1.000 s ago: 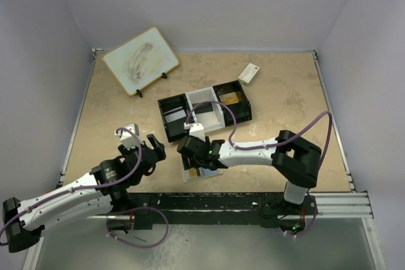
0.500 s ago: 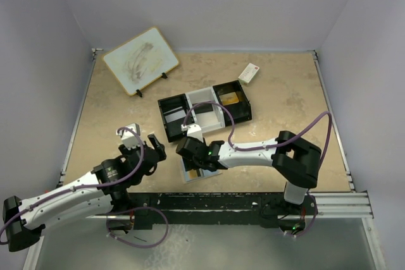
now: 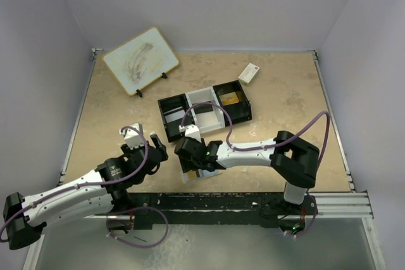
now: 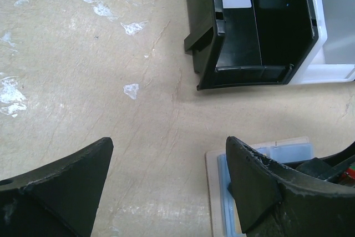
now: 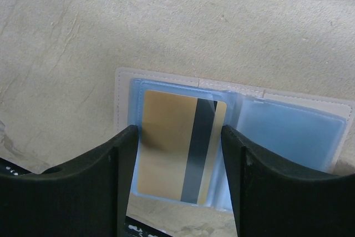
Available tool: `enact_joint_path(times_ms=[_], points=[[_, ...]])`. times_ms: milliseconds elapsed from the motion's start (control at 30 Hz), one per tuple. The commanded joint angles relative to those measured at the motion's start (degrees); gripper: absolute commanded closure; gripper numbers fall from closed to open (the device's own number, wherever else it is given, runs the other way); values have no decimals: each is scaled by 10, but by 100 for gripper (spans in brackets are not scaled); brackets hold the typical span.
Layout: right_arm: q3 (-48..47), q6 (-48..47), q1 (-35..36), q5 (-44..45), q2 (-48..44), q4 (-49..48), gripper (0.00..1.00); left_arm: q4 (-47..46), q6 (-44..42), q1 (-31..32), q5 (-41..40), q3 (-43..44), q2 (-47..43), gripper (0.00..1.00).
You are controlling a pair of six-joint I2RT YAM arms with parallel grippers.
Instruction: Take the credit cards out of the card holder
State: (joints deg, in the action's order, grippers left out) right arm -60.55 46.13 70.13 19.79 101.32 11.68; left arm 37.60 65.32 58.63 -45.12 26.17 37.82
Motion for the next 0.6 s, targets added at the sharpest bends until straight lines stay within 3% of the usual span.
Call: enact_joint_path(times_ms=[0, 167, 300, 500, 567], points=[[-17, 0, 4, -6, 17, -2, 36, -19, -10, 2, -1, 19, 0, 20], [-24, 10, 4, 23, 26, 26, 39, -15, -8, 2, -2, 18, -4, 20], [-9, 15, 4, -5, 16, 13, 48, -20, -10, 2, -1, 16, -5, 20], [46, 26, -12, -68, -56, -109, 53, -69, -35, 2, 30, 7, -4, 20], [44, 33, -16, -68, -57, -102, 52, -86, -39, 1, 41, 5, -4, 20]])
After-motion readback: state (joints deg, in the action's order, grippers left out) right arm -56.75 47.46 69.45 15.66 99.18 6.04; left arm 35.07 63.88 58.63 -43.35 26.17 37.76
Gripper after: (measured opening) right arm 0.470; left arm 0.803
